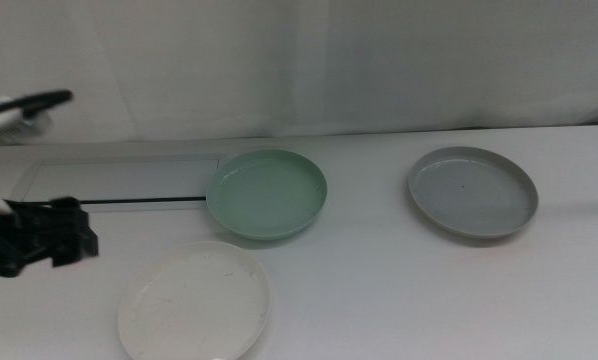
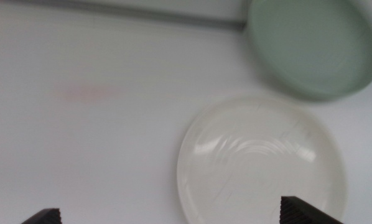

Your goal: Stack the three bowls on top of each other.

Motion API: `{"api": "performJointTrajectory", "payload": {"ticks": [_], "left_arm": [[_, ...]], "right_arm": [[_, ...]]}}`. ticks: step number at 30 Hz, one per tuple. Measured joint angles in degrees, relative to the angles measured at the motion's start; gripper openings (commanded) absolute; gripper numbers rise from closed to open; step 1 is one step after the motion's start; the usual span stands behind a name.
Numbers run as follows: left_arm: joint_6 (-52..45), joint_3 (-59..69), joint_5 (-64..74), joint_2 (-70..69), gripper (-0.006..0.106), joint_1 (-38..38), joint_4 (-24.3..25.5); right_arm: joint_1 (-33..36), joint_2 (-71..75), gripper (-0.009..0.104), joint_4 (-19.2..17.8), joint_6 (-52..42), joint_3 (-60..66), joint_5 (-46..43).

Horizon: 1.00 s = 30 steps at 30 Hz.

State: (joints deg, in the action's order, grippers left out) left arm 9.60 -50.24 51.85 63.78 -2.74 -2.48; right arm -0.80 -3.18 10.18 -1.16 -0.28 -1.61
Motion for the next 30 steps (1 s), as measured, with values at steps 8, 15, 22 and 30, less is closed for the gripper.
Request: {"api": "performJointTrajectory", "payload": {"ticks": [8,15,22,30], "left_arm": [[5.1,0.0,-1.4,12.4,0.084,-4.9,2.5],[9.6,-0.1,-7.0,20.8,0.077,-8.3,5.3],[10.5,-0.1,-9.2,29.1,0.077,-8.5,7.7],[10.9,-0.5,-13.9,36.7,0.075,-8.5,7.9]], "right_arm": [[0.0,0.0,0.103,0.0,0.0,0.0,0.0],[0.0,0.0,0.103,0.0,0.0,0.0,0.0],[0.0,0.0,0.103,0.0,0.0,0.0,0.0],[0.0,0.0,0.103,0.0,0.0,0.0,0.0]]}}
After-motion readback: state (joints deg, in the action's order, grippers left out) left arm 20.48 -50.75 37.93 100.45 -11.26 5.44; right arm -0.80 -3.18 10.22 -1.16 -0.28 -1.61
